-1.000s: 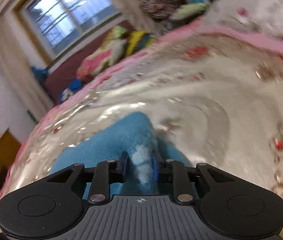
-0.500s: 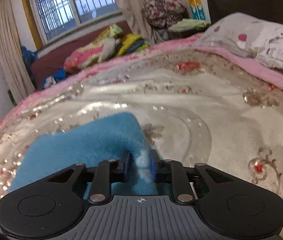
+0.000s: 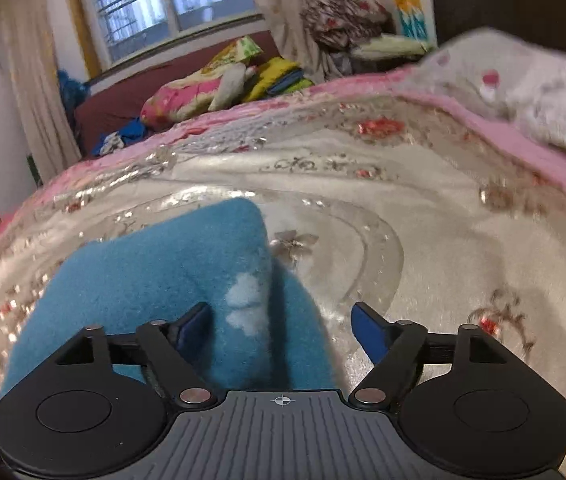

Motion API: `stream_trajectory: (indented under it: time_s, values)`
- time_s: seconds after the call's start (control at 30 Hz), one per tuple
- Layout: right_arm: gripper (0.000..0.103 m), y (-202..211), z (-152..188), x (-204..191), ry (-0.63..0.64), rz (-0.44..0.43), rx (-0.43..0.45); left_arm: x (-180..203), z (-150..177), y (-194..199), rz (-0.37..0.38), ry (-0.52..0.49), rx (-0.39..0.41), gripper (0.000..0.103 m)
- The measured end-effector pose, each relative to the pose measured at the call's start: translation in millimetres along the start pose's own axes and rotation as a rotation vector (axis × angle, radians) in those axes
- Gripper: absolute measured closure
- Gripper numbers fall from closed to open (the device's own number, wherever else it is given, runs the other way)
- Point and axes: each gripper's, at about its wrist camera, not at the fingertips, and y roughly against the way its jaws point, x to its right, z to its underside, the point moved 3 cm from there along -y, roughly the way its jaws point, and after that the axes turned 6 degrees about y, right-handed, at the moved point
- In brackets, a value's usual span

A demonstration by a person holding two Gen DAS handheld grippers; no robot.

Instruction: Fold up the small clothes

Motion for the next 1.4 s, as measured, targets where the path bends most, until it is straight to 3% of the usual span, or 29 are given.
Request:
stream_trajectory:
  time_s: [0.1,0.2,0.27,0.43,0.6,0.73,0.87,1.0,1.17,1.27,1.4]
  values:
    - [0.025,-9,3,16,-0.113,-0.083,-0.034,-1,-1,-7,0.007,0.013,-0.005,0.006]
    - [0.038,-16,10,26,-0.239,-0.192,-0.063,-2,0,-6,0.025,0.009,-0.007,0.009]
    - [0.040,-18,16,29,-0.324,-0.248,-0.082,-5,1,-2,0.047,0.013,-0.017,0.012]
    - [0.045,-1,25,17,-0.334,-0.295,-0.109,-15,10,17,0.075,0.017,-0.038,0.015]
    - [0.045,40,50,-6,-0.282,-0.368,-0.168,-26,35,62,0.087,-0.020,-0.067,0.015]
    - [0.039,65,64,-17,-0.233,-0.324,-0.164,-28,53,83,0.059,-0.041,-0.065,0.017]
    - [0.041,91,49,-11,-0.229,-0.237,-0.053,-17,46,101,0.011,-0.115,0.024,0.017]
    - [0.043,108,34,-24,-0.144,-0.200,0.014,-11,34,104,0.010,-0.111,0.061,0.017]
    - [0.054,108,42,-57,0.008,-0.197,0.007,-2,35,100,-0.022,-0.135,0.086,0.017]
    - [0.057,86,55,-64,0.102,-0.098,-0.047,2,40,94,-0.031,-0.155,0.059,0.017]
    - [0.057,73,61,-36,-0.070,-0.167,-0.061,5,45,92,-0.046,-0.187,0.037,0.017]
